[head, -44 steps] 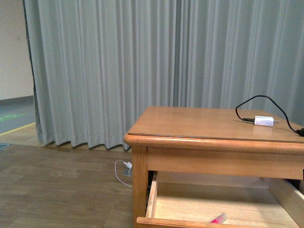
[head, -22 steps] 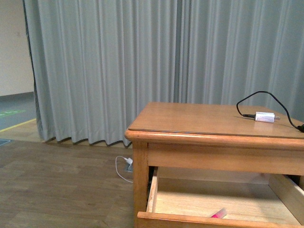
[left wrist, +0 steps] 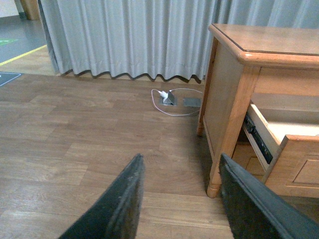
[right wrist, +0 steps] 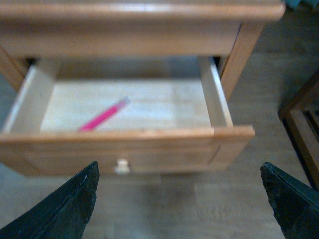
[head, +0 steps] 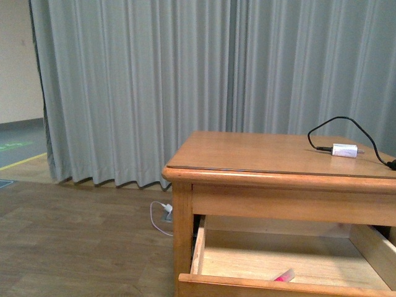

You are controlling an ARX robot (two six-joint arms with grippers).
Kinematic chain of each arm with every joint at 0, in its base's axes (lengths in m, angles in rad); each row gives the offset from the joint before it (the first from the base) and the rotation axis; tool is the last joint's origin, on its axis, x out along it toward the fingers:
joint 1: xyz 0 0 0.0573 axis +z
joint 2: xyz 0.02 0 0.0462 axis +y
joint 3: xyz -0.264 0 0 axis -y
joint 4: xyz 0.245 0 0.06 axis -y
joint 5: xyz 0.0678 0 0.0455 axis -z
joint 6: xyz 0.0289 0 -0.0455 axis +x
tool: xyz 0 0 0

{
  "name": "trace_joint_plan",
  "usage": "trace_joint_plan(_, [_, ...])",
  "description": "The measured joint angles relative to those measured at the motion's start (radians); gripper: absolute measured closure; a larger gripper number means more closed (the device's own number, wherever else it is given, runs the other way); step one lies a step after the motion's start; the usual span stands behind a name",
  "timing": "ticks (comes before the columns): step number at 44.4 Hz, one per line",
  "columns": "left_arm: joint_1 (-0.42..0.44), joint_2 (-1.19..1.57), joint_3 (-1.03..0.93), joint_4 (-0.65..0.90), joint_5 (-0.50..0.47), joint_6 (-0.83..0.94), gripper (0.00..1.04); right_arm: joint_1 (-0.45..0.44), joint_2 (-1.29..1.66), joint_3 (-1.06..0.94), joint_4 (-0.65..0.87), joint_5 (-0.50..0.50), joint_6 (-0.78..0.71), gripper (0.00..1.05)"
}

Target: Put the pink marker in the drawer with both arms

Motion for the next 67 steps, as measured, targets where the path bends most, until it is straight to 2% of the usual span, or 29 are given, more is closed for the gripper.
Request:
trace_joint_plan(6, [0.000, 0.000, 0.000, 0.000, 0.000, 0.000, 0.34, -0.045, 0.047, -0.010, -0.106, -0.137, -0.021, 0.08])
trace_joint_plan(12, [0.000, 0.000, 0.000, 0.000, 0.000, 0.000, 0.05, -0.152, 0.196, -0.037, -0.046, -0.320, -0.102, 0.08])
trace_joint_plan(16, [0.000, 0.000, 0.000, 0.000, 0.000, 0.000, 0.07, -0.203, 0.333, -0.038, 0.054, -0.381, -0.154, 0.08])
trace_joint_plan(23, [0.000, 0.000, 0.000, 0.000, 0.000, 0.000, 0.06, -0.259, 0.531, -0.020, 0.243, -0.407, -0.250, 0.08])
trace_joint_plan(27, [0.000, 0.000, 0.000, 0.000, 0.000, 0.000, 0.06, -0.291, 0.678, 0.022, 0.418, -0.428, -0.294, 0.08])
trace_joint_plan(42, [0.000, 0.000, 0.000, 0.000, 0.000, 0.000, 0.06, -0.349, 1.036, 0.186, 0.864, -0.425, -0.270, 0.08])
trace_joint_plan(53, [0.000, 0.000, 0.000, 0.000, 0.000, 0.000, 0.06, -0.356, 1.212, 0.321, 1.009, -0.393, -0.201, 0.08])
trace_joint_plan(67, [0.000, 0.000, 0.000, 0.000, 0.000, 0.000, 0.06, -0.356, 1.317, 0.452, 1.041, -0.396, -0.158, 0.08])
